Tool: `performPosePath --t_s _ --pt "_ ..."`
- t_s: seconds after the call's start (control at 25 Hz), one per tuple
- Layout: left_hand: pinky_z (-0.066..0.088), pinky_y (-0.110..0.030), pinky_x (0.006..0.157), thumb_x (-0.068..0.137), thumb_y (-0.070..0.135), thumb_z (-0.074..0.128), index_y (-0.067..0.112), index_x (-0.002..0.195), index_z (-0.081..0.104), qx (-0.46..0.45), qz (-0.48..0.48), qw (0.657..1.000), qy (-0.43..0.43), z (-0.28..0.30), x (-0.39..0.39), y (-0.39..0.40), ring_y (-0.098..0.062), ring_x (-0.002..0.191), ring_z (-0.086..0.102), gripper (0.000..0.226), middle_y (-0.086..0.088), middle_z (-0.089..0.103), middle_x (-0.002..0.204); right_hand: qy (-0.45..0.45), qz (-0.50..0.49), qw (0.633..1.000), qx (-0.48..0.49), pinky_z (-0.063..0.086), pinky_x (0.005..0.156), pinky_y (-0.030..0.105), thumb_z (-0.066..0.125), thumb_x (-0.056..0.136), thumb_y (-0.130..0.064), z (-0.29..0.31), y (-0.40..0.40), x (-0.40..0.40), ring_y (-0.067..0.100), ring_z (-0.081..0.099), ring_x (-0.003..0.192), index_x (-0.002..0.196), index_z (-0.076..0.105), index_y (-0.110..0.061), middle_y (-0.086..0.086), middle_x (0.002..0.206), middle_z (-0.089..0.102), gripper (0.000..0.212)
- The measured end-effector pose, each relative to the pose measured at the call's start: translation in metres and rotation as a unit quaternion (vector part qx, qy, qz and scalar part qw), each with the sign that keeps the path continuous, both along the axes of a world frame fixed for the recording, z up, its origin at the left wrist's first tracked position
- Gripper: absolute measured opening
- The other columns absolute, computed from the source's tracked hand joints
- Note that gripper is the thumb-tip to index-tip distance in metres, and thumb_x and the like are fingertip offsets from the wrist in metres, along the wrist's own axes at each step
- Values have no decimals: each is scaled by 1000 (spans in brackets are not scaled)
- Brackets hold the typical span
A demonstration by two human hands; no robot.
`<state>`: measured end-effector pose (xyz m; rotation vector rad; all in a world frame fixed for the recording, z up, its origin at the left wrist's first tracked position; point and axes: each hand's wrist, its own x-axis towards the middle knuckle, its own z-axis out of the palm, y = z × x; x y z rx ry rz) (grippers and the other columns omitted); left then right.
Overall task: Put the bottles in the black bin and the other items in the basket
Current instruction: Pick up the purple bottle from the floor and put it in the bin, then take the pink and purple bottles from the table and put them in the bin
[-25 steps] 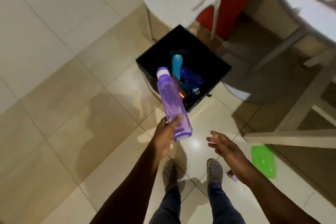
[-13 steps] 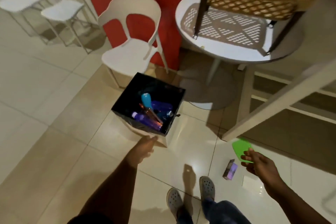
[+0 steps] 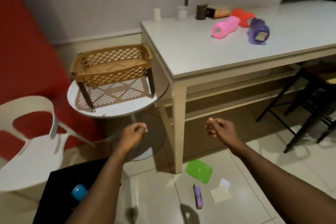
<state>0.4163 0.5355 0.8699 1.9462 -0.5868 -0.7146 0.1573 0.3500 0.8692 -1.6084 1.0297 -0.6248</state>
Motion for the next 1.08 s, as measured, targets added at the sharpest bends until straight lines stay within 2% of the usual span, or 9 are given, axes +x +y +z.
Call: performPosePath --t_s 0.12,0.28,0.36,0.6,0.72,0.84,0.88,0.96,1.08 --pt "54 -32 77 94 29 57 27 85 71 -70 -84 993 -53 88 -18 -75 -17 83 70 16 3 75 89 -32 -19 997 -67 56 68 25 53 96 -31 57 -50 -17 15 70 80 92 69 -16 4 90 74 22" --pt "55 -34 73 93 30 58 32 92 69 -148 -106 978 -104 146 -31 -120 -13 84 70 11 6 75 92 -44 -27 991 -125 55 70 26 54 95 -32 101 -100 -21 13 70 83 103 69 -10 3 95 74 28" --pt "53 -29 73 92 31 59 34 99 68 -162 -112 973 -125 165 -47 -160 -9 89 70 12 8 74 98 -62 -42 987 -145 57 76 32 54 95 -34 117 -140 -36 15 70 86 104 69 -11 3 97 74 29" --pt "52 -35 92 92 33 60 26 121 64 -184 -62 963 -185 173 -90 -285 -10 105 63 30 5 67 117 -82 -75 972 -207 55 81 30 59 92 -38 133 -277 -64 12 68 91 104 70 -16 -2 96 73 28" --pt "48 -23 80 93 28 59 25 123 62 -186 -45 962 -193 165 -113 -363 0 99 59 31 5 66 121 -71 -83 965 -238 50 72 20 60 89 -41 136 -352 -74 10 66 90 105 70 -18 -3 97 72 30" --pt "44 -11 66 94 27 57 24 128 59 -171 -44 963 -203 155 -124 -426 -8 105 60 34 4 62 129 -72 -93 963 -241 49 64 12 61 88 -44 134 -413 -78 8 65 91 111 68 -20 -3 103 70 33" --pt "45 -10 67 94 28 57 24 130 57 -163 -44 963 -209 152 -124 -443 -10 109 59 36 4 60 132 -78 -96 964 -233 52 67 16 62 88 -44 133 -429 -77 10 65 94 112 66 -20 -3 106 69 35" --pt "47 -22 87 93 31 58 23 134 53 -146 -36 959 -241 147 -123 -477 -17 121 54 41 0 54 140 -74 -106 962 -240 54 76 25 65 86 -43 132 -459 -69 14 63 102 120 60 -19 1 119 65 42" --pt "35 -37 107 89 39 61 19 141 44 -47 -32 915 -399 142 -115 -518 -27 138 36 59 -7 42 149 20 -123 928 -351 52 83 33 71 82 -39 127 -490 -47 24 49 122 136 44 -17 8 143 44 65"
